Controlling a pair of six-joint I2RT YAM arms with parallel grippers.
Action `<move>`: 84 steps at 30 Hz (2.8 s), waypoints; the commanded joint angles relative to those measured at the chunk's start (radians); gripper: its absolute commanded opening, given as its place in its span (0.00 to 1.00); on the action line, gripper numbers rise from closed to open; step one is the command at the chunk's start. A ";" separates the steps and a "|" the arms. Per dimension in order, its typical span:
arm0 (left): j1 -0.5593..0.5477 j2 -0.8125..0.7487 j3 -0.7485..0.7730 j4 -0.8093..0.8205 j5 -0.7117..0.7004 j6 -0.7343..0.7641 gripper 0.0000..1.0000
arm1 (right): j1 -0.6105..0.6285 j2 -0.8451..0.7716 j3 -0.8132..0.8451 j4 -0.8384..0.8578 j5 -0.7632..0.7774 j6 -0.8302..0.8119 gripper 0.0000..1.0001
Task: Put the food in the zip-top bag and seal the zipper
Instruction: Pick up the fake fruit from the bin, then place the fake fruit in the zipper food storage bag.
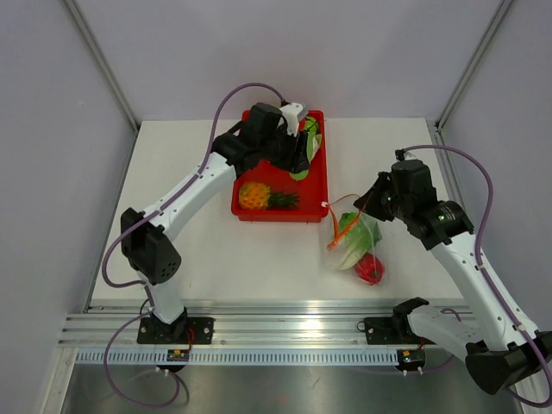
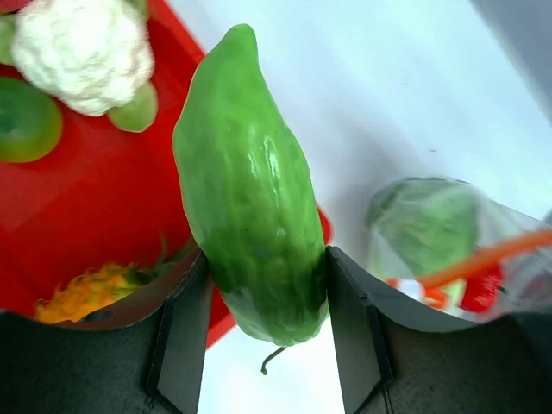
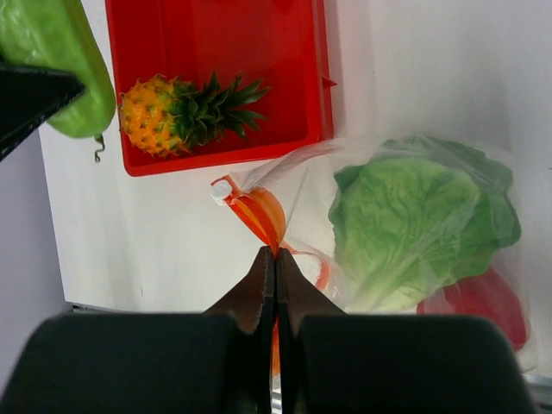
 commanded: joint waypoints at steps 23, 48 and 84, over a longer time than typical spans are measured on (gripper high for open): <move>-0.041 -0.405 -0.390 0.417 0.477 -0.338 0.00 | -0.001 -0.030 0.084 0.144 -0.118 0.120 0.00; -0.147 -0.414 -0.478 0.279 0.514 -0.136 0.00 | 0.000 -0.056 0.046 0.147 -0.126 0.136 0.00; -0.139 -0.019 -0.349 0.504 0.615 -0.326 0.00 | -0.001 -0.047 -0.039 0.277 -0.322 0.204 0.00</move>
